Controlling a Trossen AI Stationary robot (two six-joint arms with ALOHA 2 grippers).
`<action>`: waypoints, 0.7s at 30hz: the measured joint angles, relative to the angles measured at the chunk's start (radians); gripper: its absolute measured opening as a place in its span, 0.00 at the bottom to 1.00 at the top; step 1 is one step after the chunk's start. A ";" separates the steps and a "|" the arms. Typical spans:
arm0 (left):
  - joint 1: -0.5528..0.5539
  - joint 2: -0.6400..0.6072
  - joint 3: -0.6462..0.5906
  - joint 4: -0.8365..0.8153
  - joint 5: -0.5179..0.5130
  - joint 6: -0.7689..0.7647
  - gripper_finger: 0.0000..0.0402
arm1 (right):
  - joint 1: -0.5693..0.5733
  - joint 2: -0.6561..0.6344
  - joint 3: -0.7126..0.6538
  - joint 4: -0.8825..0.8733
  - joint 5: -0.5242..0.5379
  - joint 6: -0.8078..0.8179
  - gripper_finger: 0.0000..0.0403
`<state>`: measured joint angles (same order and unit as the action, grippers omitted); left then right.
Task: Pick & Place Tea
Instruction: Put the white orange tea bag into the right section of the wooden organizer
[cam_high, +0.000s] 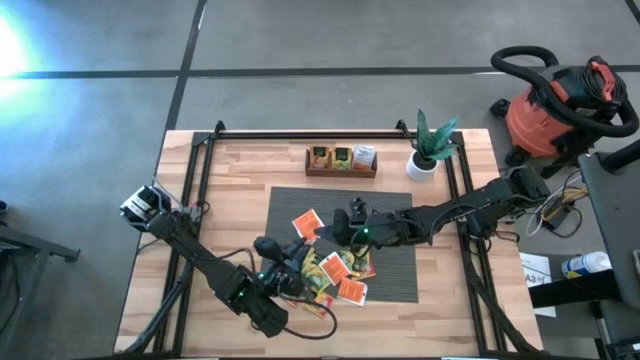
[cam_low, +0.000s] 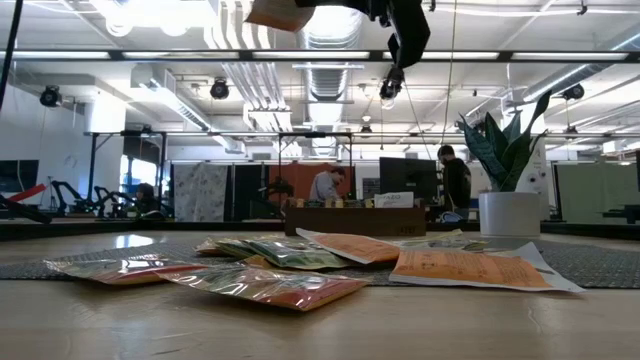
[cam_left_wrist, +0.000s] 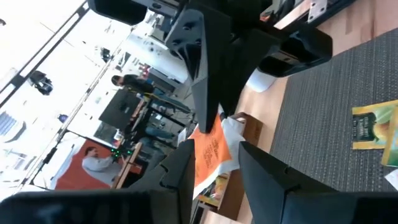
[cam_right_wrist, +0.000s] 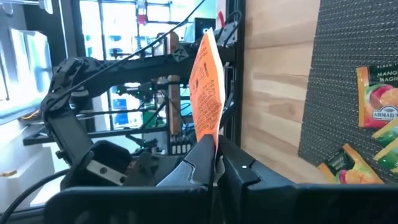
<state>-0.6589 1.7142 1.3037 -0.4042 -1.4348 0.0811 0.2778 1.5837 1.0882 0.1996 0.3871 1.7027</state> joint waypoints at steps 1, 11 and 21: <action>0.003 0.000 0.000 0.000 0.002 0.000 0.30 | 0.000 0.000 0.000 0.001 0.000 0.001 0.02; 0.009 0.000 -0.028 -0.049 0.036 -0.001 0.30 | -0.004 -0.001 0.000 0.057 -0.018 0.007 0.02; 0.010 0.000 -0.027 -0.043 -0.066 0.047 0.30 | 0.014 -0.003 -0.002 0.015 -0.025 0.026 0.02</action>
<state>-0.6487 1.7142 1.2767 -0.4468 -1.5010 0.1280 0.2916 1.5810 1.0859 0.2147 0.3618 1.7290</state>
